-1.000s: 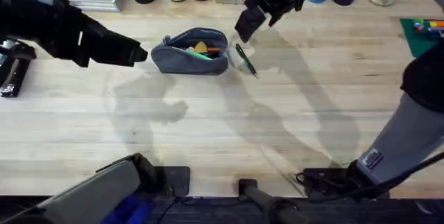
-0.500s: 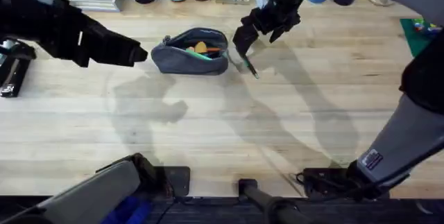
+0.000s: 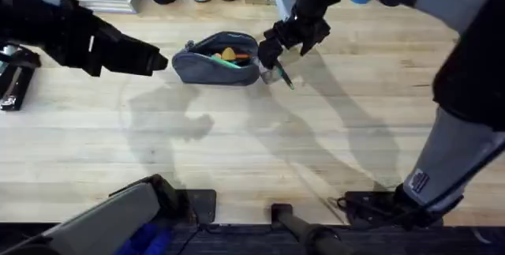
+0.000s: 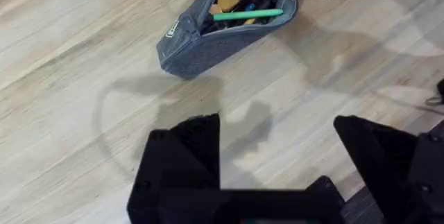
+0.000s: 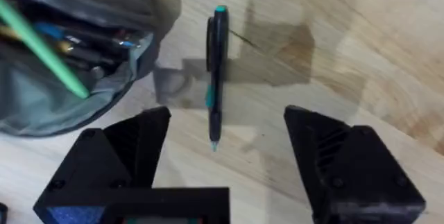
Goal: Unzip the bag, pick up the pens from the table one at a time and place them inside, then zip the bag closed.
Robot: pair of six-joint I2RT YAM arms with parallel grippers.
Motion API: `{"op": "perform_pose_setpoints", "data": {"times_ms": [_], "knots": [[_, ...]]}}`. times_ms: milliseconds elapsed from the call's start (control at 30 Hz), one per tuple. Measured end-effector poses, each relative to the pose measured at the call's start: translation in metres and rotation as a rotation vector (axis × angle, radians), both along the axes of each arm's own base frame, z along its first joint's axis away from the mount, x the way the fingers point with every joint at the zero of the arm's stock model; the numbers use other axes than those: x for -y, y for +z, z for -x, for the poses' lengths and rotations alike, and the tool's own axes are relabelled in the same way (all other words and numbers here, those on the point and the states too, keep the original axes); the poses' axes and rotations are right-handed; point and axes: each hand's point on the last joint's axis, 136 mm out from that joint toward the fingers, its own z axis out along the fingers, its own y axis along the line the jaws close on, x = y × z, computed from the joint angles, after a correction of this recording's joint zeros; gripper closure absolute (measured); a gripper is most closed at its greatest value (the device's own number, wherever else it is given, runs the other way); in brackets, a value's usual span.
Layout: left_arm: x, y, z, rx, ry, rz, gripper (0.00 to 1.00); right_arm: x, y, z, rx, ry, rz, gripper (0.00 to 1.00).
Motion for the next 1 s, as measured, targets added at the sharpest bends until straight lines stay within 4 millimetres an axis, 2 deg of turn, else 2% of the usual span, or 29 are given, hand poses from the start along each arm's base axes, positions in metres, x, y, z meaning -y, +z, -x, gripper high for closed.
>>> {"op": "perform_pose_setpoints", "data": {"times_ms": [100, 500, 700, 933, 1000], "knots": [[0.0, 0.0, 0.0, 0.0, 0.0, 0.0, 0.006, 0.001, -0.011, 0.001, -0.024, -0.007, 0.012, 0.021], [0.0, 0.0, 0.0, 0.0, 0.0, 0.0, 0.005, 0.003, -0.034, 0.003, -0.067, -0.013, 0.042, 0.101], [0.0, 0.0, 0.0, 0.0, 0.0, 0.0, 0.005, 0.003, -0.034, 0.001, -0.061, -0.026, 0.042, 0.116], [0.0, 0.0, 0.0, 0.0, 0.0, 0.0, 0.006, 0.007, -0.035, -0.002, -0.046, -0.058, 0.069, 0.252], [0.0, 0.0, 0.0, 0.0, 0.0, 0.0, 0.005, 0.008, -0.035, -0.002, -0.043, -0.061, 0.075, 0.318]]}}
